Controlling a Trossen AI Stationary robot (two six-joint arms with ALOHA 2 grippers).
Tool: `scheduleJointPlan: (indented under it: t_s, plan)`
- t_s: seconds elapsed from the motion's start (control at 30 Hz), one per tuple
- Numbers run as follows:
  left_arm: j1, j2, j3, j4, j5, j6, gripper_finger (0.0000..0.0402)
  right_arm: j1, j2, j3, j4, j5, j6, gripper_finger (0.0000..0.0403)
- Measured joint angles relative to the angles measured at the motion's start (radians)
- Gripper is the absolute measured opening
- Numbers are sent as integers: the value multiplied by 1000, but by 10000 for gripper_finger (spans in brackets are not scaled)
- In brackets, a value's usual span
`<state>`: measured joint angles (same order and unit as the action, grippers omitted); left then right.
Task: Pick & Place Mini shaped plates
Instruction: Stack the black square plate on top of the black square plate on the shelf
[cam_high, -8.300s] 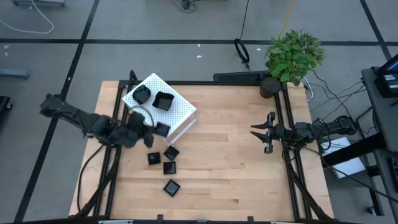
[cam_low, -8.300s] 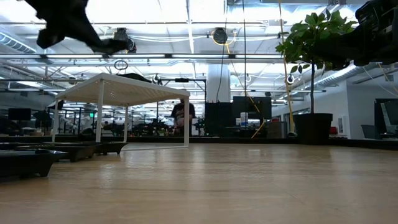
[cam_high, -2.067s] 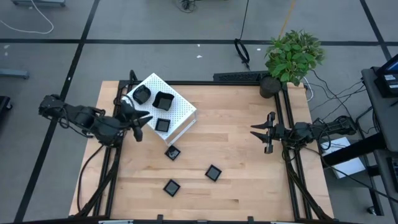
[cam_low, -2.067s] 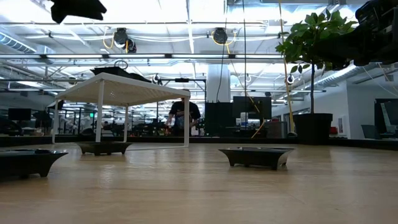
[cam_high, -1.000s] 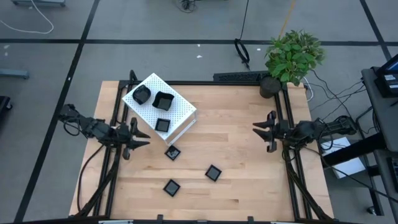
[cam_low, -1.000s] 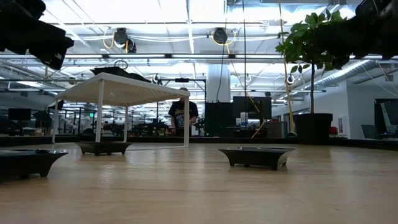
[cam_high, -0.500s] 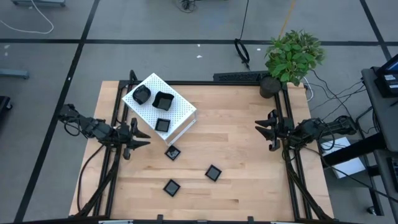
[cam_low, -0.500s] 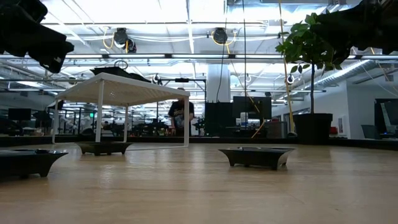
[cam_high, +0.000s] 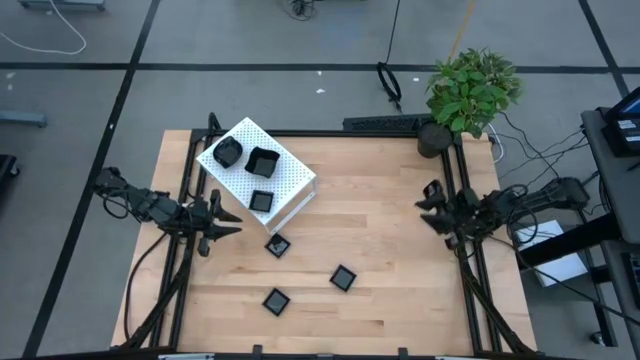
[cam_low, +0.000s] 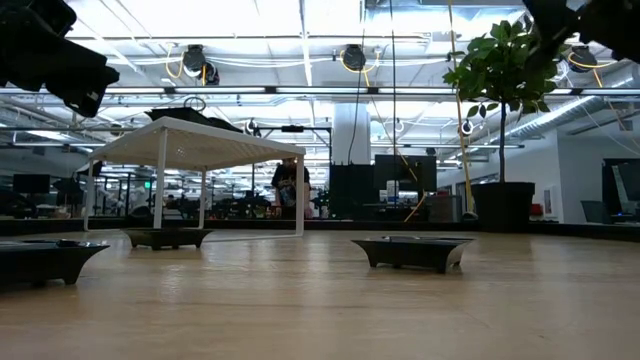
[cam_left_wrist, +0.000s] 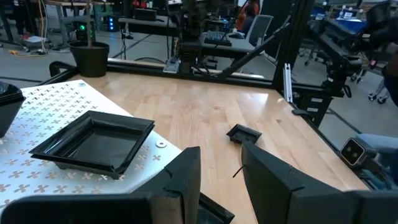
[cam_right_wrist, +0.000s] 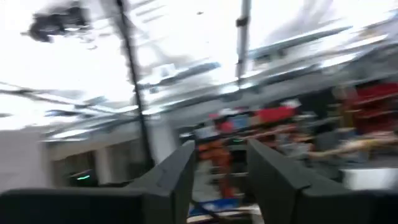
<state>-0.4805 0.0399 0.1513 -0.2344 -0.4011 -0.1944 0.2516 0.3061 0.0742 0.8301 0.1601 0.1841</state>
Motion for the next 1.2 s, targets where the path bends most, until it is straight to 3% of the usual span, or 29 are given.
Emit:
scheduleJointPlan:
  t_s: [0.13,0.23,0.3,0.37,0.47,0.57,0.77,1.2]
  plan:
    - [0,0,0,0,0,0,120,42,320,79,81,-29,33,182]
    - [0,0,0,0,0,0,120,98,585,238,8,23,42,215]
    - [0,0,0,0,0,0,120,123,726,385,-201,55,39,233]
    - [0,0,0,0,0,0,120,127,837,563,-547,78,60,248]
    - [0,0,0,0,0,0,120,108,992,815,-1052,128,223,261]
    - [0,0,0,2,0,0,120,68,1128,946,-1279,76,409,264]
    - [0,0,0,0,0,0,120,53,1289,947,-1129,-110,474,247]
    - [0,0,0,0,0,0,120,78,1527,946,-850,-104,583,216]
